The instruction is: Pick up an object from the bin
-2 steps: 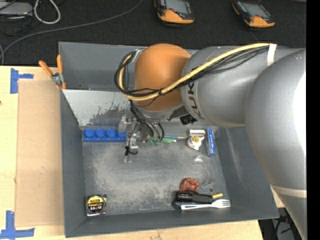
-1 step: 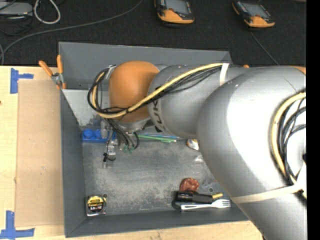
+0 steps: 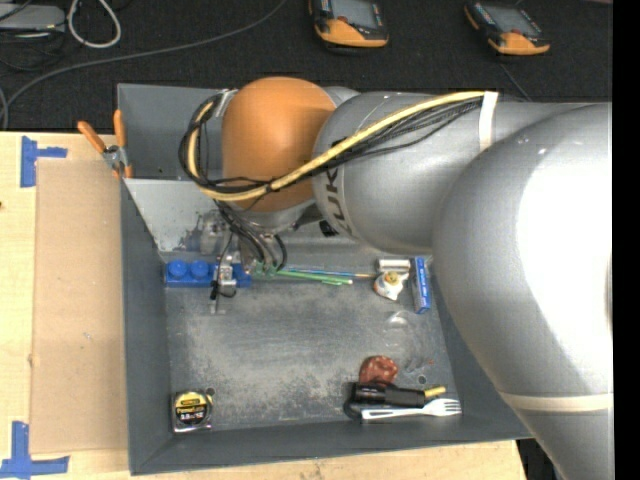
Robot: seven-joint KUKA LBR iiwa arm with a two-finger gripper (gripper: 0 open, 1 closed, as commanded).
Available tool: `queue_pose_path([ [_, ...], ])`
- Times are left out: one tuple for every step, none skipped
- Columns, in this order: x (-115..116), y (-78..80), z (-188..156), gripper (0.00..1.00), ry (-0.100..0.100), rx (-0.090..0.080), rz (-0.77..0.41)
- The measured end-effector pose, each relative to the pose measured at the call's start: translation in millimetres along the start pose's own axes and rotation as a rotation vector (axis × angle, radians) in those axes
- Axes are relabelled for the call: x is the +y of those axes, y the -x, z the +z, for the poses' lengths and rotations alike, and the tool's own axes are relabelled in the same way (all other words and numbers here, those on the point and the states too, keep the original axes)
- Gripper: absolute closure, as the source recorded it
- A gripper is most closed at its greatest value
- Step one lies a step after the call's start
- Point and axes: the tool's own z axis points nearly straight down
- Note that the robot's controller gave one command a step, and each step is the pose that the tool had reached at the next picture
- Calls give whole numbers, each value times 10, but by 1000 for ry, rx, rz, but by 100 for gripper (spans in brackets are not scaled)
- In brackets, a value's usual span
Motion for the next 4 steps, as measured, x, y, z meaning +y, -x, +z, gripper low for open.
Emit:
queue_pose_path([
  [-243,-46,507,0,-4,19,41],
  [242,-38,814,0,2,4,267],
  [257,-27,814,100,0,7,154],
  [229,-29,812,100,-1,9,118],
])
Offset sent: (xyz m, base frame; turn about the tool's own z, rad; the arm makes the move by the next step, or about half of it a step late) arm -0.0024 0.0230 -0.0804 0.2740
